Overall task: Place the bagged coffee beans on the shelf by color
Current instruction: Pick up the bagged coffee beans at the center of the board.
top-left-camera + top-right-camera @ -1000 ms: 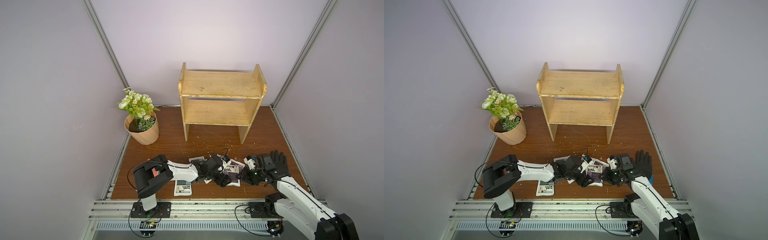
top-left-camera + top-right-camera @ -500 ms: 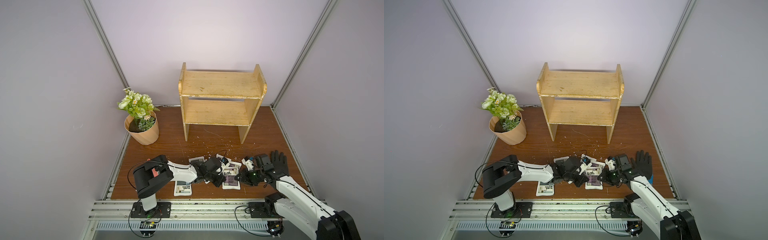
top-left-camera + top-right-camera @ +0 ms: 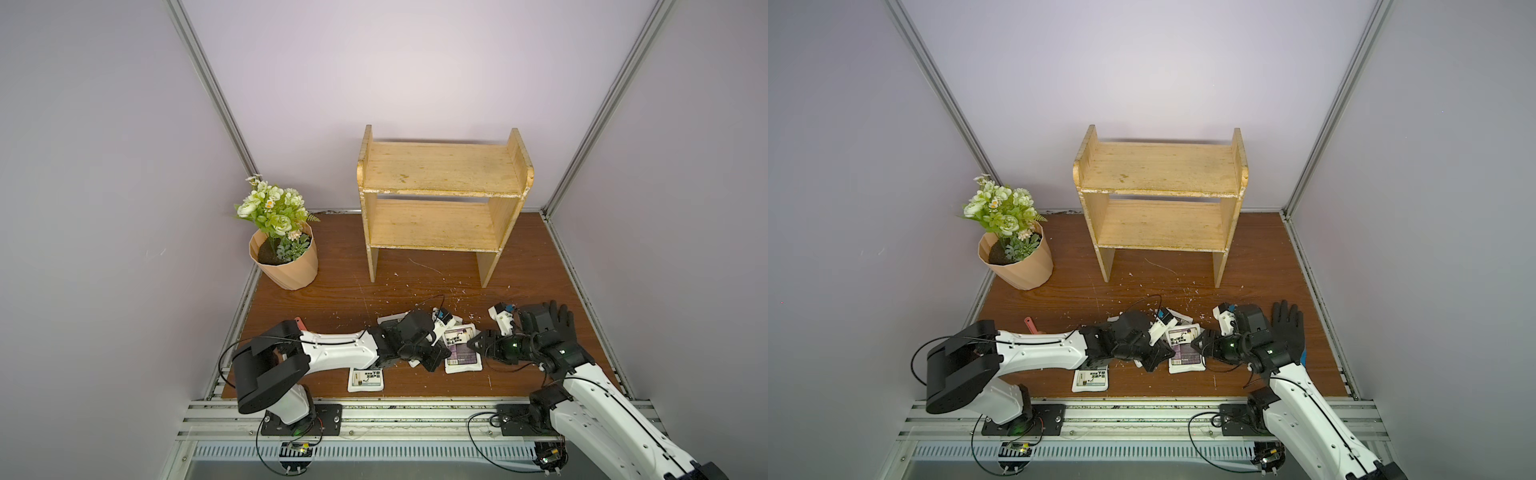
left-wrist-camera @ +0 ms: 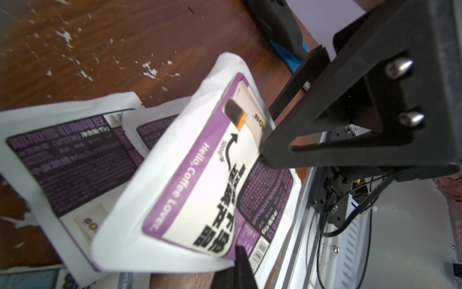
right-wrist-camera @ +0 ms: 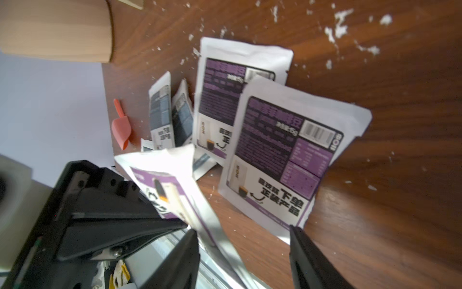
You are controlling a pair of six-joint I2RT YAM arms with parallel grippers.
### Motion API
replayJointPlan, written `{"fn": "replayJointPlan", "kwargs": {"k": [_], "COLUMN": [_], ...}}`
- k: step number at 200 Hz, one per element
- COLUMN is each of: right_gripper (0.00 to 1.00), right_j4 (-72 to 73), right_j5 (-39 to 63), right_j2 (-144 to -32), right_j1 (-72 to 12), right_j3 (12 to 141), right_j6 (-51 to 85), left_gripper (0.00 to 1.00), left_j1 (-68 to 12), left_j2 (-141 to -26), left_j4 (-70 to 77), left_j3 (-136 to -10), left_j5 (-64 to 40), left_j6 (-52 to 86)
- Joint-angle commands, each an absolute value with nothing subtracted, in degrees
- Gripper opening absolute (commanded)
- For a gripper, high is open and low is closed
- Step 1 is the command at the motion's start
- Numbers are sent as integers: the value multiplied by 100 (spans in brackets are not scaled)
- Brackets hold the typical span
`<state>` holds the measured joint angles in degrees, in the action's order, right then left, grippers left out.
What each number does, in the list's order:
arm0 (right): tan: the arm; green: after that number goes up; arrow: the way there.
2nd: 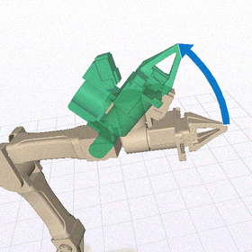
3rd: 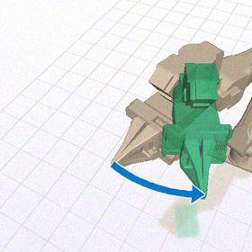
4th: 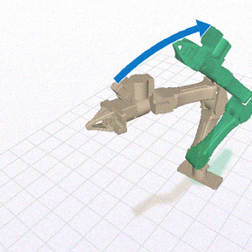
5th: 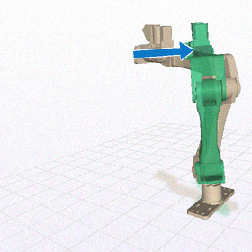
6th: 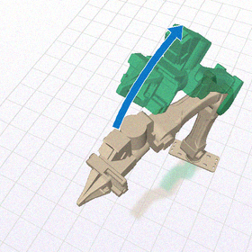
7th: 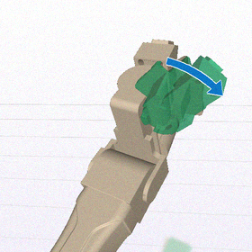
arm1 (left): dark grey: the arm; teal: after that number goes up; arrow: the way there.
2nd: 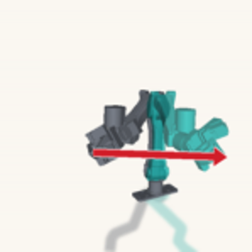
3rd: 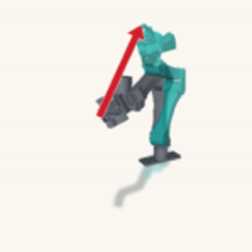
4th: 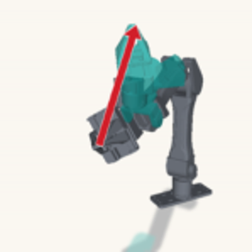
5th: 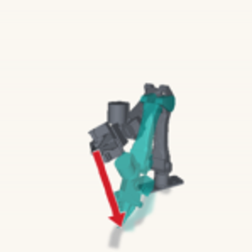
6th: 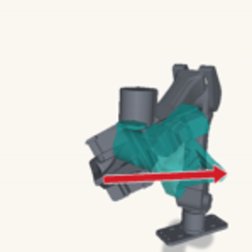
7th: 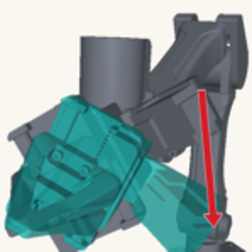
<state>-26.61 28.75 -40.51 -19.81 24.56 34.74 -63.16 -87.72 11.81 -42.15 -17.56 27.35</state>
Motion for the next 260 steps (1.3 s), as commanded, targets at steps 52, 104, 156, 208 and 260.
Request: {"fn": "replayJointPlan", "kwargs": {"k": [52,104,156,208,260], "right_gripper": [61,60,55,42,40], "right_j4": [-1057,-594,14,263,474], "right_j5": [4015,3745,3917,4099,4275], "right_j2": [-4348,-5081,-5194,-5538,-5874], "right_j1": [-2040,-2164,-2239,-2331,-2451], "right_j3": [3452,4197,4450,4778,5012], "right_j6": [3932,4075,4430,4428,4305], "left_gripper": [0,0,0,0,0], "left_j1": [-5677,-5522,-5100,-4825,-4766], "left_j2": [-7796,-7708,-7689,-7384,-7465], "left_j4": [-8,-474,-1080,-1236,-1740], "left_j3": [-5037,-5660,-6262,-6439,-6960], "left_j5": [-1161,-365,-297,-1294,-1228], "left_j6": [2300,2039,2169,2164,1883]}}
